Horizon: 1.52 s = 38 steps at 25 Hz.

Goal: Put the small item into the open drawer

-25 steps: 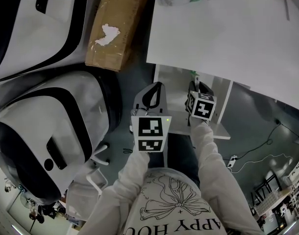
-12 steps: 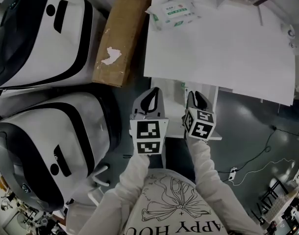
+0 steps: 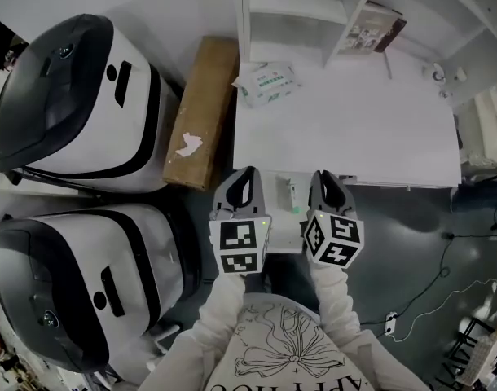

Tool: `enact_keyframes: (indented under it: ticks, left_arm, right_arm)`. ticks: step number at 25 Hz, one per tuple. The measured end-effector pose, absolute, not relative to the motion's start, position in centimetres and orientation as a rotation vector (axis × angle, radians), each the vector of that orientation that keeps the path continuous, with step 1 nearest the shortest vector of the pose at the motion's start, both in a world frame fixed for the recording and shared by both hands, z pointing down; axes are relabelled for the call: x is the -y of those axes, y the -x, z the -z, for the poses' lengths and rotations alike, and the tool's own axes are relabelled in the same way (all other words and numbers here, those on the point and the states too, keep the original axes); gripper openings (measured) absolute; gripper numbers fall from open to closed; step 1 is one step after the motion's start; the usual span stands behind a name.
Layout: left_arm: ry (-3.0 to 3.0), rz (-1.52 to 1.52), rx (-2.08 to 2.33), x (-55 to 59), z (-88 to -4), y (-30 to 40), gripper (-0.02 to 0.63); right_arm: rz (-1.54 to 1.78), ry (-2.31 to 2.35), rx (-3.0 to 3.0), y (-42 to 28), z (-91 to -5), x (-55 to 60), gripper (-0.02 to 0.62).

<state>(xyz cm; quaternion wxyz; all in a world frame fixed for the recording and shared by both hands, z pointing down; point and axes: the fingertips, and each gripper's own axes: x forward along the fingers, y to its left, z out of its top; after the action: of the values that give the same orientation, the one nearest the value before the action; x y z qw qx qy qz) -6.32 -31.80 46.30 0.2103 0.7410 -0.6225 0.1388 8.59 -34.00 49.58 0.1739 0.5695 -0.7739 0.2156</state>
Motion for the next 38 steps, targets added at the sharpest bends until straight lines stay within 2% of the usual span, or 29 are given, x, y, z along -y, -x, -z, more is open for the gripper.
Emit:
enact_keyframes:
  ticks: [15,38]
  left_arm:
    - [-2.236,-0.234,1.867,32.1,-35.4,5.9,0.007]
    - [-2.297,-0.154,1.951,30.4,-30.0,5.4,0.008]
  right_arm:
    - [-0.374,-1.754,2.388,-9.3,-36.9,33.8,0.040]
    - [-0.257,-1.787,2.481,-10.0,-31.6,32.8,0.035]
